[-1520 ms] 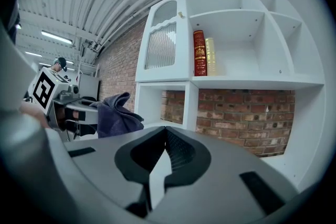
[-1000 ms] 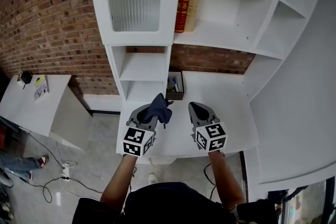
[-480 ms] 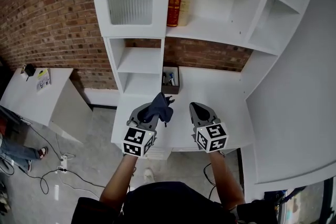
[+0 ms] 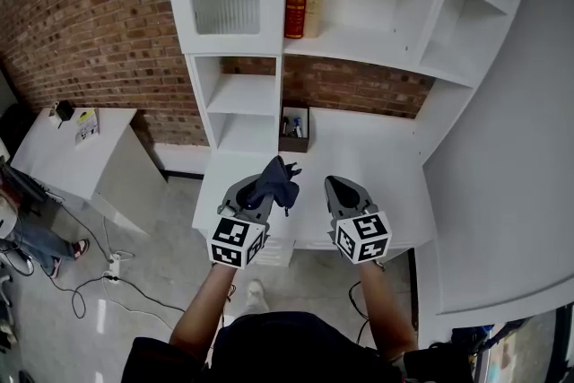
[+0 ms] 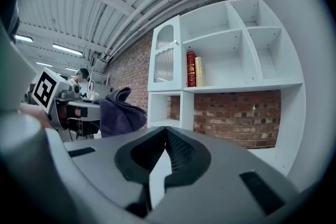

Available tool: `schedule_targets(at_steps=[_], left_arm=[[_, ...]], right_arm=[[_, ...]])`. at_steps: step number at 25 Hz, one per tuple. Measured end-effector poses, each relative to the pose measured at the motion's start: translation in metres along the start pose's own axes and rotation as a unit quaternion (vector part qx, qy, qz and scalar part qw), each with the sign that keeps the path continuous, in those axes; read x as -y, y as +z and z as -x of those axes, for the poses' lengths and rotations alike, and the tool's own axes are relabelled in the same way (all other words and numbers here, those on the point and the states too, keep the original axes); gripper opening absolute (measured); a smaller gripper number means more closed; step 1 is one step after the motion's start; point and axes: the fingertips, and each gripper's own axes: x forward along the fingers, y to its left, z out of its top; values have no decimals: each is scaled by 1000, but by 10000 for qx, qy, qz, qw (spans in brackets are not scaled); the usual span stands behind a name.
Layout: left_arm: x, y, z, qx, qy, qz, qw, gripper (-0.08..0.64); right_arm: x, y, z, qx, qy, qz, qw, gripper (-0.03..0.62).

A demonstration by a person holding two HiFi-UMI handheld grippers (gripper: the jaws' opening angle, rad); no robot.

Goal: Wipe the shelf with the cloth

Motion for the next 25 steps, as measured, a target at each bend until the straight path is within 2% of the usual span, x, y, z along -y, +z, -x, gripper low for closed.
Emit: schedule_targets(at_steps=[11, 25], left_arm=[[31, -9, 25, -76, 47, -16, 10000, 64], [23, -3, 32, -24, 7, 92, 10000, 64]], right_arm=[[-7, -10, 34, 122, 76, -129, 9998, 14], [-14, -4, 38, 132, 44, -96, 9999, 14]])
